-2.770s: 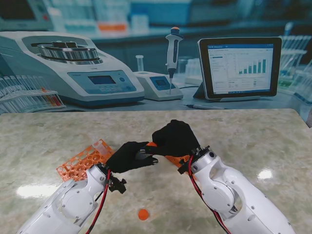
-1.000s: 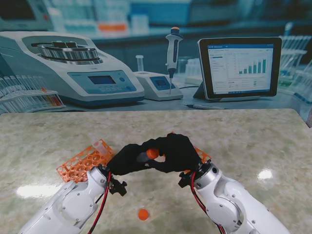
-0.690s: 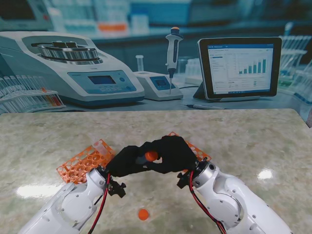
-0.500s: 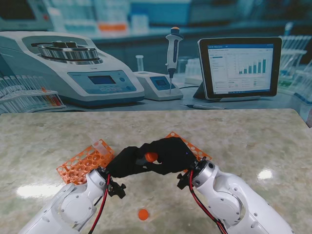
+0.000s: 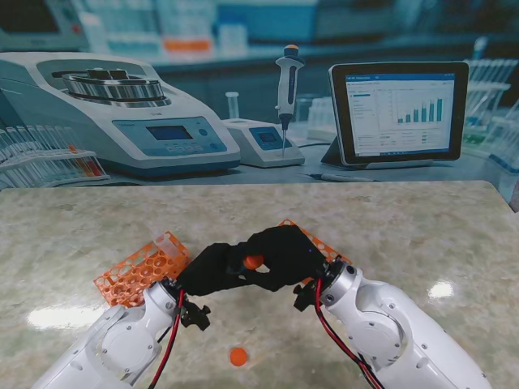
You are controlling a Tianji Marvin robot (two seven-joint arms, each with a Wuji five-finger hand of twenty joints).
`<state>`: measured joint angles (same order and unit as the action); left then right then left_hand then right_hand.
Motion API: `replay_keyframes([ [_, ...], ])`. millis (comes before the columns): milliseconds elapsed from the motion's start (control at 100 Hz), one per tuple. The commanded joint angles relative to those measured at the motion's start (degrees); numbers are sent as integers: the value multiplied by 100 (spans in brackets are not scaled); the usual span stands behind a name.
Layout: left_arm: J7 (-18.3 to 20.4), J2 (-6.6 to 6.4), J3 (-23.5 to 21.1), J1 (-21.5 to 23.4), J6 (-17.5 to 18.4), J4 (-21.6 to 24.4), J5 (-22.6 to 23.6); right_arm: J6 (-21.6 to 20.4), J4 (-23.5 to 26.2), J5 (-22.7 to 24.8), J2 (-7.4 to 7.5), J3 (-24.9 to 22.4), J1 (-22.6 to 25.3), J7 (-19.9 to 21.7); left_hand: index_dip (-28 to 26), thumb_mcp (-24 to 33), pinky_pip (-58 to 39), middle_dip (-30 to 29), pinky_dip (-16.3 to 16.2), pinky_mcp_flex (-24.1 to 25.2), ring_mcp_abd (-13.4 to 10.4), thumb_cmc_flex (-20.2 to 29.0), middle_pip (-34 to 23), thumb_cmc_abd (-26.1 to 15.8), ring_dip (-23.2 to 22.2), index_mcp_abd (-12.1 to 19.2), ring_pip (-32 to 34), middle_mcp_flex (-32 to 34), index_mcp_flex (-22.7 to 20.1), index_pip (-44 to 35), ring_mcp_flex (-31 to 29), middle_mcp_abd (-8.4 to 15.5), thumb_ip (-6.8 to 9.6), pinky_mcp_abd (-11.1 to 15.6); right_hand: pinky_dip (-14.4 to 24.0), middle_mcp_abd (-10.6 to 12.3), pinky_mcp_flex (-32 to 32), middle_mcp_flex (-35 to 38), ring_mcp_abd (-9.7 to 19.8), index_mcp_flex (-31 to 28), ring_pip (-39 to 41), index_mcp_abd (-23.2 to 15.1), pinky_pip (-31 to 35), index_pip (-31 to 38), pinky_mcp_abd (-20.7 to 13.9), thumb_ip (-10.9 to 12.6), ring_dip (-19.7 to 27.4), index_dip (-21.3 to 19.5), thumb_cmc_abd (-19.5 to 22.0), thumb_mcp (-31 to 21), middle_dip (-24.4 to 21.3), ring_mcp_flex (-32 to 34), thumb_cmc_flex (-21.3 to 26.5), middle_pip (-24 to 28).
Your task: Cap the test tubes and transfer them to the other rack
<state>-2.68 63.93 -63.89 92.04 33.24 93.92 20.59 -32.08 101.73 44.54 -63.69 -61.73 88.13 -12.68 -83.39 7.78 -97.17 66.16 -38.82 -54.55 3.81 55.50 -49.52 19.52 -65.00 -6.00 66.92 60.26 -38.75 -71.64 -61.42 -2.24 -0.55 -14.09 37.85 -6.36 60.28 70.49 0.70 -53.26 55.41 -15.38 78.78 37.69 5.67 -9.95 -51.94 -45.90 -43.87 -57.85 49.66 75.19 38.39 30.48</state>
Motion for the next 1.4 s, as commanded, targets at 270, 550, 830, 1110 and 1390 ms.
replay_keyframes([
  [270,153,6,-12,-26,20,169,-101,-125,-67,-433,-52,13,43,203,1082,-557,1184,-612,-224,969,226,-63,905,-302,369,810,-1391,-547,548,608,525,167,-64,-402,97,1139,135,783,141,-729,255,-165,237,773,-146,697,82,-452,588,-1483,47,-5,622,184],
  [550,396,-51,-37,-41,-46,185,-189,-187,38,-773,-64,-71,91,359,2019,-752,2306,-1190,-250,1833,353,-110,1661,-313,842,1039,-2545,-860,786,1307,895,86,-26,-534,93,1106,128,775,128,-731,254,-154,224,737,-124,706,109,-498,609,-1476,48,-10,629,176],
  [830,642,-108,-57,-79,-162,185,-239,-196,273,-907,-21,-227,193,600,3923,-798,3906,-2404,133,2913,433,-177,2738,-298,1939,1416,-4050,-1134,689,2681,1345,115,-22,-722,95,1101,117,758,112,-718,238,-137,207,706,-106,711,124,-521,651,-1455,52,-16,645,172],
  [1110,782,-140,-76,-98,-276,198,-246,-172,587,-931,54,-507,377,912,5356,-798,5379,-4203,858,4023,481,-351,3872,-480,3393,1302,-5300,-1425,359,4267,2055,-26,-31,-868,104,1097,110,744,102,-704,230,-125,191,680,-103,718,124,-533,685,-1421,60,-16,649,168],
  [1390,1040,-194,-85,-151,-444,202,-286,-172,871,-993,104,-789,599,1141,6119,-806,6722,-5160,1620,4693,565,-515,4281,-638,4370,1219,-5930,-1873,270,5046,2931,-160,-23,-993,115,1101,104,727,99,-700,216,-110,174,660,-96,722,123,-547,715,-1404,62,-19,659,159],
])
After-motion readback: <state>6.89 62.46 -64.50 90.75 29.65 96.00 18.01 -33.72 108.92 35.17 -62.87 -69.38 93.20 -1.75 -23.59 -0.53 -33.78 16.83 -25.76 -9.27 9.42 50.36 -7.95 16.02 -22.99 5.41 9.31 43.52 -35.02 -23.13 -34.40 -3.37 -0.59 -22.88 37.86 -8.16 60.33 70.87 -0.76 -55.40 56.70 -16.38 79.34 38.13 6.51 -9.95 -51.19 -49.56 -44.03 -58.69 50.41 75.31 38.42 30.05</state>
